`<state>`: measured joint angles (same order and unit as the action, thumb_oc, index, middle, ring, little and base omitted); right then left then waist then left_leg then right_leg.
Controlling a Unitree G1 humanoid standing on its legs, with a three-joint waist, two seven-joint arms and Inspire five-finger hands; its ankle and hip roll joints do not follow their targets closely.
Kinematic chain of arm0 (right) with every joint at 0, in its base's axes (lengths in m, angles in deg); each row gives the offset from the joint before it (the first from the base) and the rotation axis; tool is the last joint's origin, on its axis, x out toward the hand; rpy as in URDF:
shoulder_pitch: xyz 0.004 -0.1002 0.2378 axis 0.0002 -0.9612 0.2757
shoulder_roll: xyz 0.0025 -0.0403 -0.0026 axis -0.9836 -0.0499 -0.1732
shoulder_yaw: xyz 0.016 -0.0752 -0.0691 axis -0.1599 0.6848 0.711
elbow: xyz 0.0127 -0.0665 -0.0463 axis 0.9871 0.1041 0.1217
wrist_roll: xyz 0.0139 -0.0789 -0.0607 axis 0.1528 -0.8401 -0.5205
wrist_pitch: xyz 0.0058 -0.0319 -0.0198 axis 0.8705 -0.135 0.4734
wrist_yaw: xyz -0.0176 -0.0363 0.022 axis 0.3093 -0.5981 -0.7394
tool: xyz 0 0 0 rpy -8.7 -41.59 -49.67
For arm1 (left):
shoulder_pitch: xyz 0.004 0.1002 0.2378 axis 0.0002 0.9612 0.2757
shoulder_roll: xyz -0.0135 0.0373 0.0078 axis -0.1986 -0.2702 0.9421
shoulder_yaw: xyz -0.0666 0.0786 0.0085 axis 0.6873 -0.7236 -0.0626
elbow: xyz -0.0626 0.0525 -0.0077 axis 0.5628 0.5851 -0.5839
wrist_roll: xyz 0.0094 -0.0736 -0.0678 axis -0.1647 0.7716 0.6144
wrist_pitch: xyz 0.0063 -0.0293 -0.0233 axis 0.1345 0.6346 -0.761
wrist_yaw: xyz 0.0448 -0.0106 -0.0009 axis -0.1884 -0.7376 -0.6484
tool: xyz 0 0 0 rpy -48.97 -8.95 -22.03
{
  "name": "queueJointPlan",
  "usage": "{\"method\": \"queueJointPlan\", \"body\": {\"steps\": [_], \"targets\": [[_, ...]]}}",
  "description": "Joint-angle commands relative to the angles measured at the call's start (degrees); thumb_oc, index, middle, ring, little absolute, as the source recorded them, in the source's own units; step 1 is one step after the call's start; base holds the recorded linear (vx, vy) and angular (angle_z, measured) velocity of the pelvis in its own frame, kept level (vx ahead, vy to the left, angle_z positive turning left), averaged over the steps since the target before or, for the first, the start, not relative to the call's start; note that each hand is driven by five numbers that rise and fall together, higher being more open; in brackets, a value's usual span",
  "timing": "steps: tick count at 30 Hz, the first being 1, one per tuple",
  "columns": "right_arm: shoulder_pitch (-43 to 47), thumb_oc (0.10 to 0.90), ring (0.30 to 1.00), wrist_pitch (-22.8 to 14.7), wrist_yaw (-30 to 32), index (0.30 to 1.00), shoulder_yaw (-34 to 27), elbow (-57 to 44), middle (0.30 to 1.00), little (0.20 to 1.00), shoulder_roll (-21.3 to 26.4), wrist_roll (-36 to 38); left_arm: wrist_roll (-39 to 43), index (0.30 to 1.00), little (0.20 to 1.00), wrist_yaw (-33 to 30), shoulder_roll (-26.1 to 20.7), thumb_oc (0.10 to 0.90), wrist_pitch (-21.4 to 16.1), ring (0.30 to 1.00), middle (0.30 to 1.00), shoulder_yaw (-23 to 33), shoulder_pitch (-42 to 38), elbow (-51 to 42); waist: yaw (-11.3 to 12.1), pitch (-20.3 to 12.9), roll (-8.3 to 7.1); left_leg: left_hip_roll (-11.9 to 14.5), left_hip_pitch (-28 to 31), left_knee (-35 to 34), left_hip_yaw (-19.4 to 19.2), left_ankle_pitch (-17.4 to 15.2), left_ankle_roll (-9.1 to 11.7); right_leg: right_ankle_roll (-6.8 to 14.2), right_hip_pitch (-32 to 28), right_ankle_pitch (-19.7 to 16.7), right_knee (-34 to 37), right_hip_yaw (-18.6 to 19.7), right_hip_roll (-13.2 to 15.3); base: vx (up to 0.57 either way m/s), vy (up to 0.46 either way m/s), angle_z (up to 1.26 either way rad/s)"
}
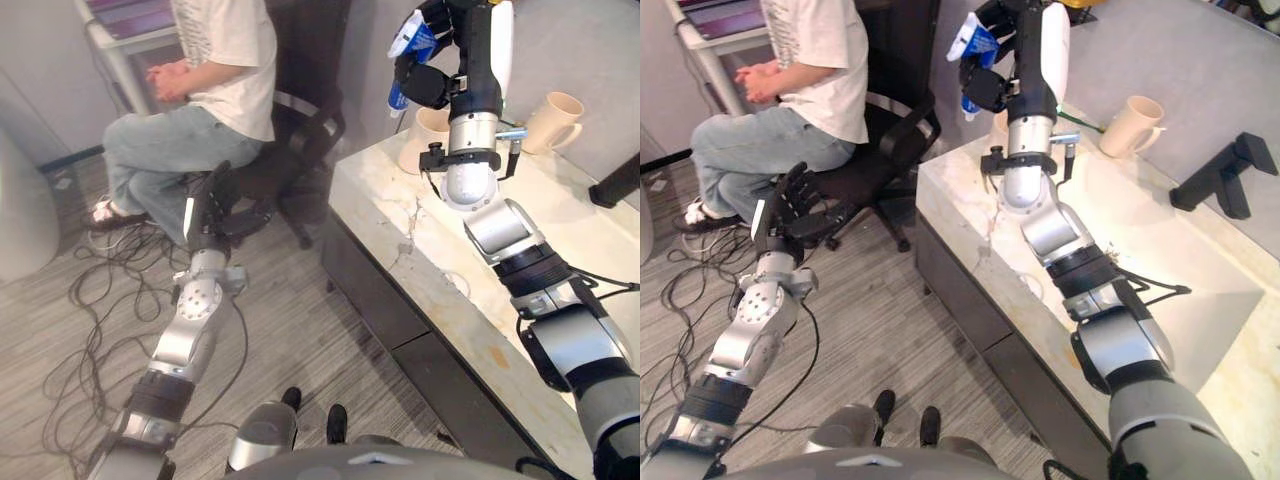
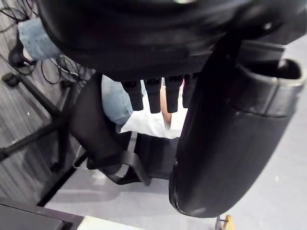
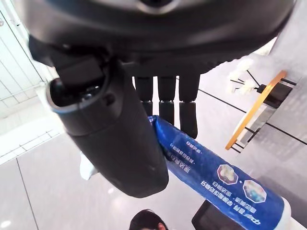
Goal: Organize the bathroom.
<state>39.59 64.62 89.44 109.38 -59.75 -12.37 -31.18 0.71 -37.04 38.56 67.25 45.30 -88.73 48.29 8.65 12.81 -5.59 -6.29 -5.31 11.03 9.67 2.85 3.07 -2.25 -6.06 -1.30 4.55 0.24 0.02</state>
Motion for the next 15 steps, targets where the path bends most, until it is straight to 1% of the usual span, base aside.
{"method": "queueJointPlan", "body": {"steps": [1,3,4,5,8,10,11,12,13,14,15], "targets": [[8.73,0.4,0.3,-7.4,7.38,0.3,-2.63,-2.38,0.3,0.3,2.45,-4.35,0.49,0.9,0.9,4.24,-1.73,0.8,-6.08,0.9,0.9,0.61,2.02,-7.21,-0.4,-8.58,-0.58,5.36,-0.53,-5.89,-3.68,3.89,-2.21,0.89,-1.04,-3.64,0.37,1.98,-0.91,0.26,0.1,0.05],[9.53,0.4,0.3,-7.54,8.2,0.3,-2.43,-1.04,0.3,0.3,3.12,-5.09,1.01,0.9,0.9,5.02,-2.07,0.8,-6.1,0.9,0.9,0.1,2.29,-6.7,0.27,-8.64,-0.22,5.06,-0.6,-11.79,-2.92,5.65,-1.98,1.03,-1.92,-3.16,0.45,1.98,-0.99,0.29,0.112,0.08],[10.26,0.4,0.3,-8.05,8.81,0.3,-2.12,0.07,0.3,0.3,4.2,-4.86,1.16,0.9,0.9,5.85,-2.41,0.8,-6.84,0.9,0.9,-0.3,2.88,-5.97,0.8,-8.64,0.14,4.81,-1.83,-14.38,-2.27,7.89,-1.47,1.13,-2.82,-2.83,0.45,2.57,-1.25,0.33,0.15,0.05],[10.96,0.4,0.3,-9.17,9.03,0.3,-1.86,1.68,0.3,0.3,5.33,-4.55,1.22,0.9,0.9,6.65,-2.65,0.8,-7.72,0.9,0.9,-0.58,3.54,-5.26,1.33,-8.76,0.33,4.45,-2.93,-15.05,-2.01,8.81,-1.15,1.53,-3.6,-2.49,0.45,2.64,-1.0,0.3,0.159,-0.04],[11.91,0.4,0.3,-10.93,9.36,0.3,-1.72,3.4,0.3,0.3,6.77,-4.4,0.97,0.9,0.9,7.16,-3.23,0.8,-8.54,0.9,0.9,-0.91,4.56,-4.92,1.83,-9.38,0.39,3.85,-2.17,-15.27,-1.24,7.97,-1.52,2.47,-4.25,-1.99,0.45,1.74,0.34,0.23,0.153,-0.54],[11.54,0.4,0.3,-11.38,9.89,0.3,-2.37,3.21,0.3,0.3,6.69,-3.23,0.87,0.9,0.9,6.63,-3.39,0.8,-7.4,0.9,0.9,-1.65,5.04,-4.97,1.64,-10.09,0.55,2.94,-0.16,-15.16,-0.07,6.67,-2.34,3.63,-4.32,-1.88,-0.49,1.13,1.85,0.18,0.138,-0.71],[11.21,0.4,0.3,-11.16,9.84,0.3,-2.61,2.79,0.3,0.3,6.57,-3.62,0.9,0.9,0.9,6.35,-3.49,0.8,-7.29,0.9,0.9,-1.91,5.09,-4.98,1.53,-10.25,0.63,2.9,0.38,-15.27,-0.01,6.37,-2.52,3.85,-4.2,-1.65,-0.92,0.94,2.1,0.21,0.148,-0.32],[10.3,0.4,0.3,-10.38,10.34,0.3,-2.7,1.83,0.3,0.3,6.21,-4.79,0.95,0.9,0.9,6.44,-4.11,0.8,-6.95,0.9,0.9,-2.42,5.27,-4.93,1.14,-10.78,0.95,2.7,1.66,-15.45,-0.44,5.72,-3.15,4.57,-3.71,-0.83,-3.79,0.32,3.17,0.2,0.148,-0.17],[10.01,0.4,0.3,-10.01,10.5,0.3,-2.74,1.39,0.3,0.3,6.0,-4.4,0.85,0.9,0.9,6.57,-4.4,0.8,-7.0,0.9,0.9,-2.81,5.3,-4.7,0.77,-10.81,1.16,2.53,2.44,-15.4,-0.99,5.56,-3.72,5.47,-1.97,-2.27,-8.14,-0.16,4.06,0.19,0.147,-0.19],[9.95,0.4,0.3,-9.78,10.52,0.3,-2.83,1.29,0.3,0.3,5.89,-4.63,1.02,0.9,0.9,6.59,-4.49,0.8,-6.92,0.9,0.9,-2.99,5.26,-4.67,0.67,-10.8,1.25,2.48,2.65,-15.37,-1.09,5.52,-3.92,5.8,-0.88,-2.86,-9.93,-0.17,4.28,0.13,0.126,-0.24],[9.61,0.4,0.3,-9.07,10.27,0.3,-3.42,0.9,0.3,0.3,5.56,-5.6,1.29,0.9,0.9,6.62,-4.72,0.8,-6.62,0.9,0.9,-3.59,4.91,-4.59,0.18,-10.57,1.88,2.61,3.48,-15.2,-1.17,5.03,-4.42,6.04,2.3,-3.94,-15.54,-0.55,4.56,0.13,0.122,-0.23]]}}
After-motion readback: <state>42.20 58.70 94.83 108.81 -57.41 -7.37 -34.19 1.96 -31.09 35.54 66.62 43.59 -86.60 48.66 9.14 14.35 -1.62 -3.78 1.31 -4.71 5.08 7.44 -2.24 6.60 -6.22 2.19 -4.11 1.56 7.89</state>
